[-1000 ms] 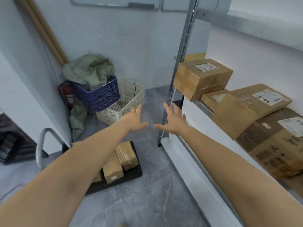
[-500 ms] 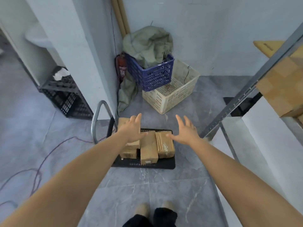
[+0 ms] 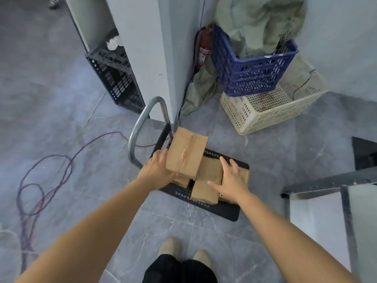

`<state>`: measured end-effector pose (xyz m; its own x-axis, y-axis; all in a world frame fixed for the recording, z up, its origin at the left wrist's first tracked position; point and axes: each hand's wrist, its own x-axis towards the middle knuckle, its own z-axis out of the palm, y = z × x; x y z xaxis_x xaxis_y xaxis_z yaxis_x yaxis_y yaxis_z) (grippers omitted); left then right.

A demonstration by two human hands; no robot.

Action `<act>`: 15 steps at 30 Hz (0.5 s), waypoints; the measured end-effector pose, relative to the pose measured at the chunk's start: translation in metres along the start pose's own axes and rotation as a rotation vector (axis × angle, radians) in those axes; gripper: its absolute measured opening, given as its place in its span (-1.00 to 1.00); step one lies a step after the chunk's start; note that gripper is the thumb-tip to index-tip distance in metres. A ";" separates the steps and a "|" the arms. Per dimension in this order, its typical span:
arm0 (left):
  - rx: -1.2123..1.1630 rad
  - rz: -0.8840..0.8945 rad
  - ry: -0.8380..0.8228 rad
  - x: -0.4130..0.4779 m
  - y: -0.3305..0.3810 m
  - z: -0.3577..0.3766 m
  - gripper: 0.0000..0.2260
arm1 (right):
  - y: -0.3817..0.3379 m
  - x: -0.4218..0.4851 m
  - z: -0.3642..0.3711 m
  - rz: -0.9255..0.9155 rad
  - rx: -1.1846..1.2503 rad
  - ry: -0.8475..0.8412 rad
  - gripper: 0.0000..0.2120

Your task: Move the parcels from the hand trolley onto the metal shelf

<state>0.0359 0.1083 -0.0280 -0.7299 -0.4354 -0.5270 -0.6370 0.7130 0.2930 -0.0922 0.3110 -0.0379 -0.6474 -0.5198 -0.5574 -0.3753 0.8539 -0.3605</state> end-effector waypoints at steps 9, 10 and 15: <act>-0.019 -0.008 -0.033 0.112 -0.035 0.071 -0.21 | 0.018 0.118 0.084 -0.025 0.003 -0.088 -0.07; -0.027 0.014 -0.012 0.119 -0.041 0.082 -0.21 | 0.019 0.129 0.094 -0.030 0.013 -0.093 -0.07; -0.051 -0.048 -0.014 0.151 -0.065 0.128 -0.20 | 0.023 0.179 0.127 -0.022 0.076 -0.096 -0.08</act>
<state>-0.0011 0.0661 -0.2289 -0.6945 -0.4604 -0.5529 -0.6834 0.6625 0.3067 -0.1327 0.2341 -0.2411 -0.5716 -0.5418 -0.6162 -0.3355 0.8397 -0.4270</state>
